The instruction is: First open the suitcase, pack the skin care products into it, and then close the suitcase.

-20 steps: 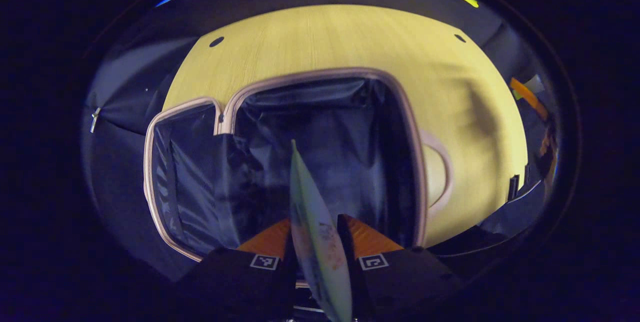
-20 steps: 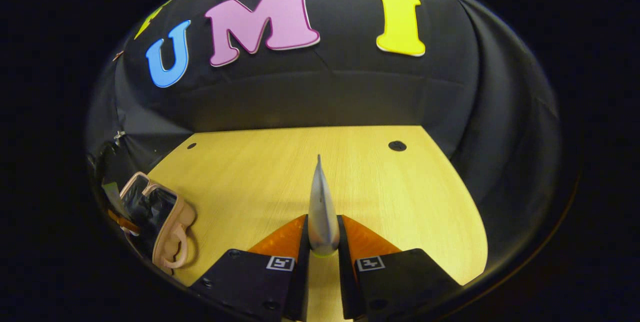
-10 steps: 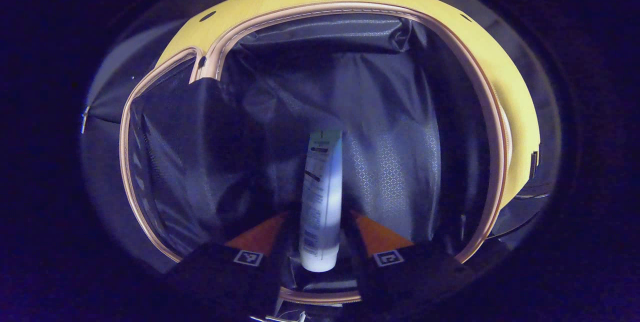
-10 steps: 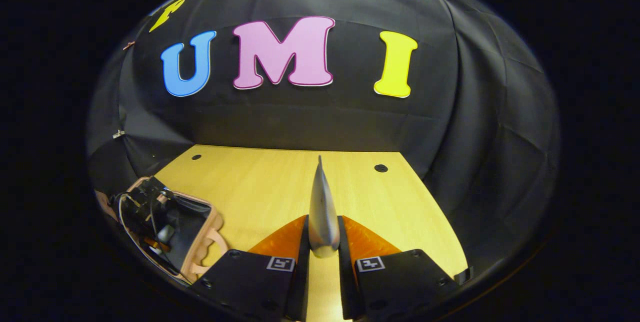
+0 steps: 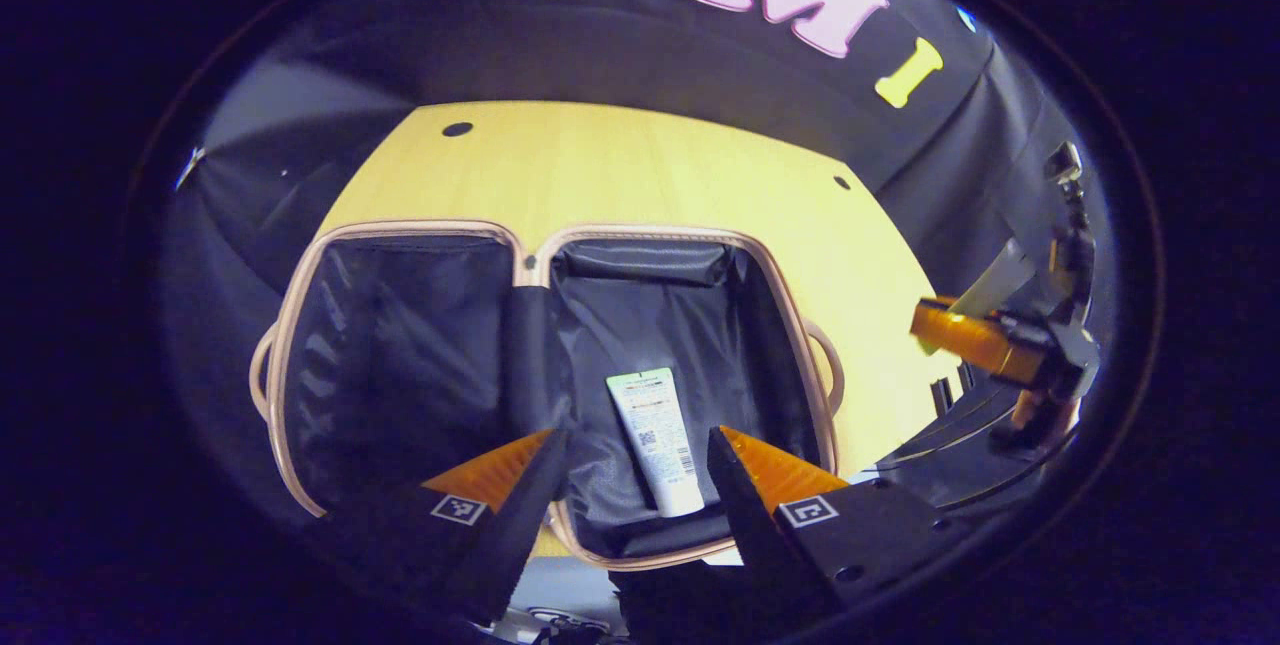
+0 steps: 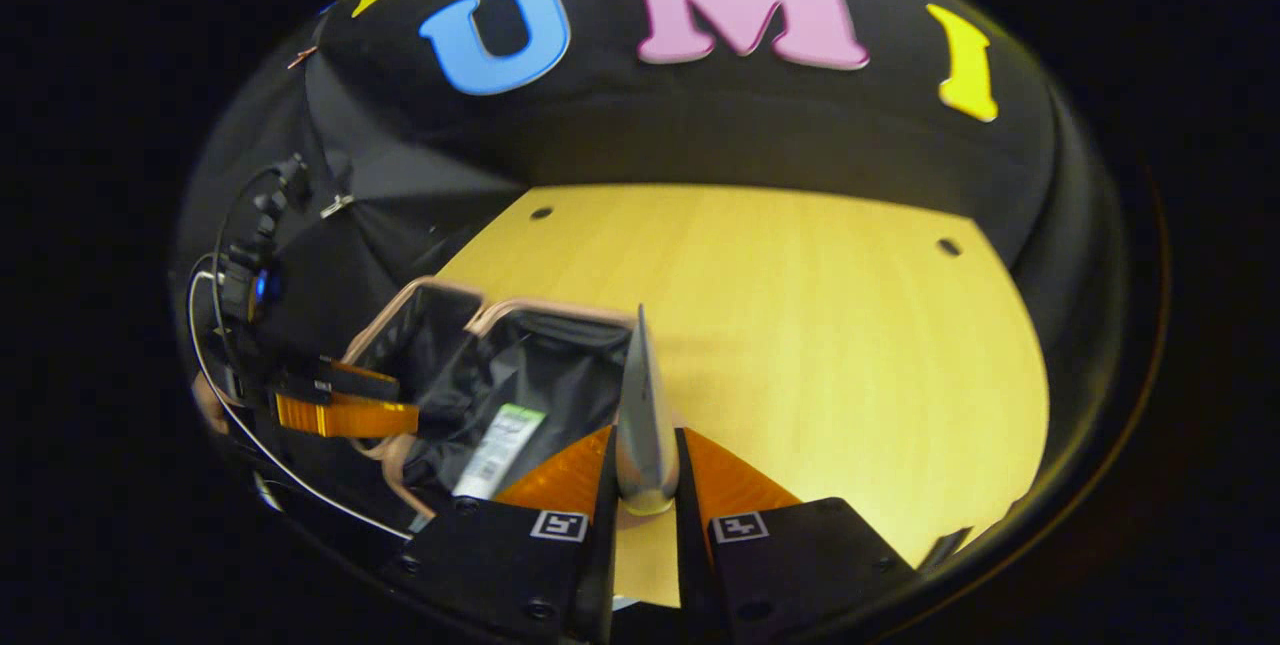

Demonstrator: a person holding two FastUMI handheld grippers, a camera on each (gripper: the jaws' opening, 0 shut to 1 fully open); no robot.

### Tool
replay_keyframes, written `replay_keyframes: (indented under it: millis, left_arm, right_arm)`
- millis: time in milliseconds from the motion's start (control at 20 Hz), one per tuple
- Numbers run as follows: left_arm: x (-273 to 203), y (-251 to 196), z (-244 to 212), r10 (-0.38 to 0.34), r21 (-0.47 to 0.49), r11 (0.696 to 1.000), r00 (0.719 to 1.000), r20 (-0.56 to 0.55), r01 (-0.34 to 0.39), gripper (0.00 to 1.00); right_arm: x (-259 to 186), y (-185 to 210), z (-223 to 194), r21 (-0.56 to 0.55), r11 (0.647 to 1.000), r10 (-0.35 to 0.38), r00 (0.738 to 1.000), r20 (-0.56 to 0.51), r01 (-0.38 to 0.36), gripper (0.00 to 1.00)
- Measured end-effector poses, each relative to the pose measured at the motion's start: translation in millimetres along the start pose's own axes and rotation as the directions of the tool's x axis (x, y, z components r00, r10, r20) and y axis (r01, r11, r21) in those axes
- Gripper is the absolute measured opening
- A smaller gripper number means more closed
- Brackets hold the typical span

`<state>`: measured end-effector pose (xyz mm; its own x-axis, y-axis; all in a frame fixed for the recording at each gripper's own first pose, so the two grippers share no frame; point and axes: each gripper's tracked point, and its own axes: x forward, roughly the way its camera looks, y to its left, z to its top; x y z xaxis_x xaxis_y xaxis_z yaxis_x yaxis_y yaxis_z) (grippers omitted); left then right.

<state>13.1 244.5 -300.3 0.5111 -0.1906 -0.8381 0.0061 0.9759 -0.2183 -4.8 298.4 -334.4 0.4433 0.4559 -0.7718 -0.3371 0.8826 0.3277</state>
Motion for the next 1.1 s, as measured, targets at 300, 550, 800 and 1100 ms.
replay_keyframes:
  millis: [300,550,800,1100]
  left_arm:
    - [-52,146,-24,0.201,-0.257,0.949,0.978,0.05,-0.182,0.92]
    - [-85,217,-42,0.32,-0.332,0.896,0.947,0.025,-0.294,0.92]
    - [-75,236,-34,0.366,-0.408,0.852,0.93,0.02,-0.327,0.92]
    - [-71,287,16,0.443,-0.461,0.814,0.891,0.098,-0.354,0.92]
  right_arm:
    - [74,50,-109,0.034,0.999,0.012,0.898,-0.44,0.003,0.31]
    - [94,55,-118,0.085,0.991,-0.047,0.862,-0.504,0.103,0.31]
    - [90,73,-112,0.088,0.995,0.0,0.886,-0.464,0.046,0.6]
    - [51,85,-59,0.112,0.991,0.098,0.965,-0.241,-0.073,0.98]
